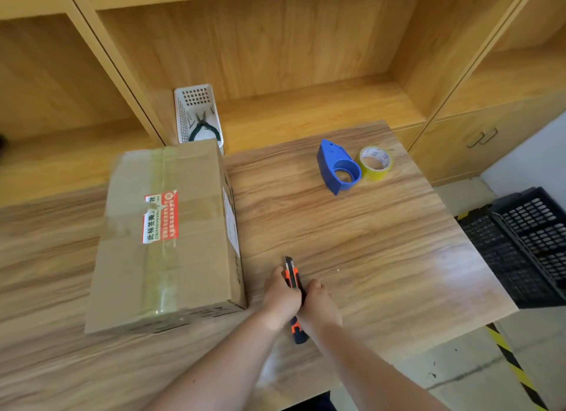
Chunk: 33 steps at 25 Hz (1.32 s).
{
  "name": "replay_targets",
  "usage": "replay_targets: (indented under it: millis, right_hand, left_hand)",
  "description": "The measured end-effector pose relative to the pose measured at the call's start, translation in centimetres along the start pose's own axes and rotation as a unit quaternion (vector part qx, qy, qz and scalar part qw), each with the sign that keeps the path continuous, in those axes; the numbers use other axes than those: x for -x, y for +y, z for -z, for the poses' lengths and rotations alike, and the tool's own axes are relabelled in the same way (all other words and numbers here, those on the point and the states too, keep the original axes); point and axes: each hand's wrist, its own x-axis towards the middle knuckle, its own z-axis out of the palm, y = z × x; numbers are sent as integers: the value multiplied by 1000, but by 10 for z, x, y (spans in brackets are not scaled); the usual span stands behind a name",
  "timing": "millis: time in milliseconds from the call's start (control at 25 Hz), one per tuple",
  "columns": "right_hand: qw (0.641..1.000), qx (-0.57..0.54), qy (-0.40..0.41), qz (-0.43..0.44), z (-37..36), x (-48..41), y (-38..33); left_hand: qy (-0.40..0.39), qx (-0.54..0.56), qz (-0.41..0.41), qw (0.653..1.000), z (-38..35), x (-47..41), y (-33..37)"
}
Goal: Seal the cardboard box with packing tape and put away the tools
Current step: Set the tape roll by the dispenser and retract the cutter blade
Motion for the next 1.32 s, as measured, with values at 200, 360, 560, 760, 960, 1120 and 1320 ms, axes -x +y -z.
replay_targets:
  millis: [200,360,560,760,960,1120,1320]
  right_hand:
    - [975,-223,-6,18,17,4,8]
    - [949,-304,28,82,53,4,-3]
    - [909,-400,47,110,115,-5,-40]
    - [897,-418,-16,141,176,9,-88]
    - [881,-430,23,195,217,16,-126]
    - [857,-460,27,233,235,13,-147]
    - [841,-466,2,275,241,0,-159]
  left_hand:
    - [-36,49,-14,998,3,1,11]
    - [-25,110,-58,992,8,4,45]
    - [10,155,-104,982,26,10,113]
    - [18,179,-201,963,55,23,174]
    - [15,217,-267,939,82,39,222]
    - [26,206,-302,930,97,45,249]
    - [48,201,-301,931,109,45,265]
